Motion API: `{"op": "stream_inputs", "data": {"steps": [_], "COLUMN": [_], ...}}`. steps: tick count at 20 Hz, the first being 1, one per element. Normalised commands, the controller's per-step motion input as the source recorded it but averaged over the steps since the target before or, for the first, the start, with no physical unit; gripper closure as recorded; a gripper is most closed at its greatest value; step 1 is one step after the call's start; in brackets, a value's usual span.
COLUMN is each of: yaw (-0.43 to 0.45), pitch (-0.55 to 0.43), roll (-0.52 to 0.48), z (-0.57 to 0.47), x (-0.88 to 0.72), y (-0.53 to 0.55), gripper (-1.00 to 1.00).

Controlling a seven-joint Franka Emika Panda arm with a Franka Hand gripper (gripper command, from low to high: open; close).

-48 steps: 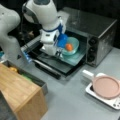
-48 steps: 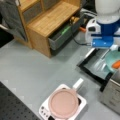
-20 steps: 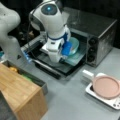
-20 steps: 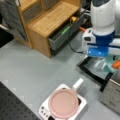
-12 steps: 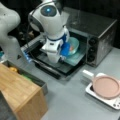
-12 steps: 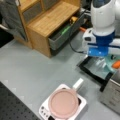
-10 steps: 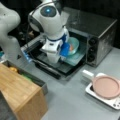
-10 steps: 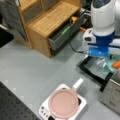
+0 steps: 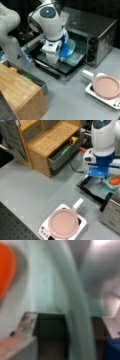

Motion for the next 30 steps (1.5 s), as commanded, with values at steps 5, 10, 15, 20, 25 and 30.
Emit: {"op": "stream_inputs", "data": {"steps": [5, 10, 15, 20, 25, 30], "yaw": [0.039, 0.038, 0.038, 0.038, 0.038, 0.045], "pitch": [-0.114, -0.053, 0.003, 0.032, 0.037, 0.049], "roll": [0.013, 0.016, 0.013, 0.009, 0.008, -0.082], "z": [-0.02, 0.06, 0.10, 0.05, 0.04, 0.04], "x": [-0.15, -0.07, 0.02, 0.02, 0.02, 0.03], "y": [-0.01, -0.01, -0.01, -0.01, -0.01, -0.03], "gripper": [1.00, 1.00, 1.00, 1.00, 1.00, 1.00]}}
